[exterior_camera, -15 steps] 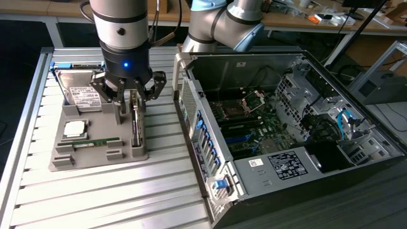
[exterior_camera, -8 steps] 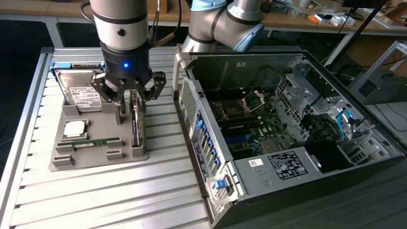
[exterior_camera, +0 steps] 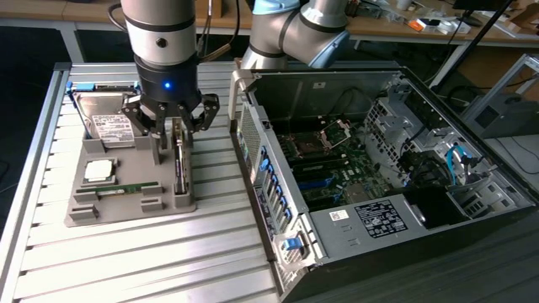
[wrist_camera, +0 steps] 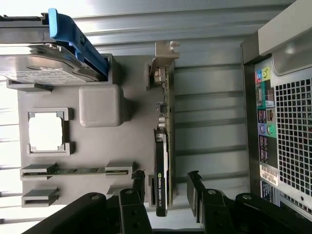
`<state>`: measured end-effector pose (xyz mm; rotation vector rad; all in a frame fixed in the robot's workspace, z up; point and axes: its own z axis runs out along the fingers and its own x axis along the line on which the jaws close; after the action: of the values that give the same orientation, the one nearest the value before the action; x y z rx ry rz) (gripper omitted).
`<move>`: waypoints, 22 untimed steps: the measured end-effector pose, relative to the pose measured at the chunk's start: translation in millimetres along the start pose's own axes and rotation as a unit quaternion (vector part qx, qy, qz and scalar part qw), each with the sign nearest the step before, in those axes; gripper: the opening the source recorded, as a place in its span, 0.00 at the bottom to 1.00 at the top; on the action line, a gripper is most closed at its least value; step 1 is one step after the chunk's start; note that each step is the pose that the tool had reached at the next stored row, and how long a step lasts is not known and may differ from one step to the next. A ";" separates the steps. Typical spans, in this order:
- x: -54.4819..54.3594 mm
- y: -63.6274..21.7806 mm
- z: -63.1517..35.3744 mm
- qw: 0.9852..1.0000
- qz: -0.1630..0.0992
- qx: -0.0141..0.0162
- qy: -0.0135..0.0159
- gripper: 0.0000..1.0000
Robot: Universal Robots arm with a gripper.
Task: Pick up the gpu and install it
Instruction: 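Pick up the gpu and move the gpu toward the slot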
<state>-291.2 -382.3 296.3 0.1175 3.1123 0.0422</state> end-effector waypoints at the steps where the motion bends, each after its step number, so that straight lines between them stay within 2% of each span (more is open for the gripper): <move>1: -0.3 0.5 0.5 1.000 0.000 0.000 0.000 0.48; 13: -5.5 5.2 6.7 1.000 0.000 0.004 0.000 0.48; 22: -4.8 6.0 12.8 1.000 0.000 0.007 0.000 0.48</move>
<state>-285.6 -376.3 283.8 0.1173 3.1121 0.0217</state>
